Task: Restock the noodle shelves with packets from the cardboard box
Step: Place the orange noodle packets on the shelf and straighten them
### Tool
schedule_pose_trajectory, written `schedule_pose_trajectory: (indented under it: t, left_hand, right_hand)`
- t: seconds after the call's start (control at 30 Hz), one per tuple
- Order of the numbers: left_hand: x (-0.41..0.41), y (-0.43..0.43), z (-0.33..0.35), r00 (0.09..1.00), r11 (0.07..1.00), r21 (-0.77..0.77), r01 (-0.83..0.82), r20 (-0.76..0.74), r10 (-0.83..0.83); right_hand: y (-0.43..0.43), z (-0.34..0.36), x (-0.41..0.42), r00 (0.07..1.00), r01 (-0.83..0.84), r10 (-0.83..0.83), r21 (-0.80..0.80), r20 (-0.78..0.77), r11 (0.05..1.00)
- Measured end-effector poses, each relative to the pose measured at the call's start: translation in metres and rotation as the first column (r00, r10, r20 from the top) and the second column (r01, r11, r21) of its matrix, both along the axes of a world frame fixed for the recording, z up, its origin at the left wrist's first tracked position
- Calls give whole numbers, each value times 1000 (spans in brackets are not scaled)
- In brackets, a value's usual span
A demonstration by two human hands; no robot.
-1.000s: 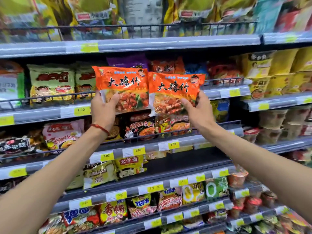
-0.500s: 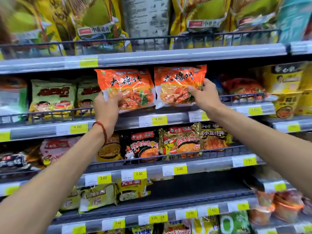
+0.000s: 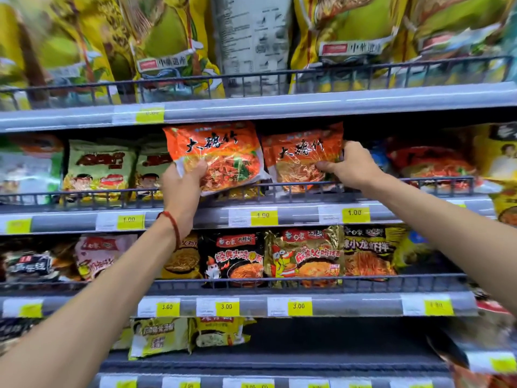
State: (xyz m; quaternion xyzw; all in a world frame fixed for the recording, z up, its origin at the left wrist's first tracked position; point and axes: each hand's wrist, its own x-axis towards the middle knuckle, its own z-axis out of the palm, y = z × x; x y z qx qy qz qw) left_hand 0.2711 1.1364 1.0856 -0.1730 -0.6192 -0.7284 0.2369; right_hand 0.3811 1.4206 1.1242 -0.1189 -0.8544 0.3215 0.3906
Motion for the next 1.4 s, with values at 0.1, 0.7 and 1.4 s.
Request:
schedule_pose_trajectory:
  t: [0.1,0.7,1.4]
  left_hand:
    - [-3,1,-1,1000,999,-33,-6,-21,5]
    - [20,23,16,994,983,-153,102,-11,-105]
    - [44,108,31,983,775,-614,-148,-174,50]
  right_hand:
    - [-1,4,-3,998,7,-11,58,64,998]
    - [-7,-21,28,938,273,-346,544,34,794]
    - [7,-47,64,995,83,-18,705,-99,704]
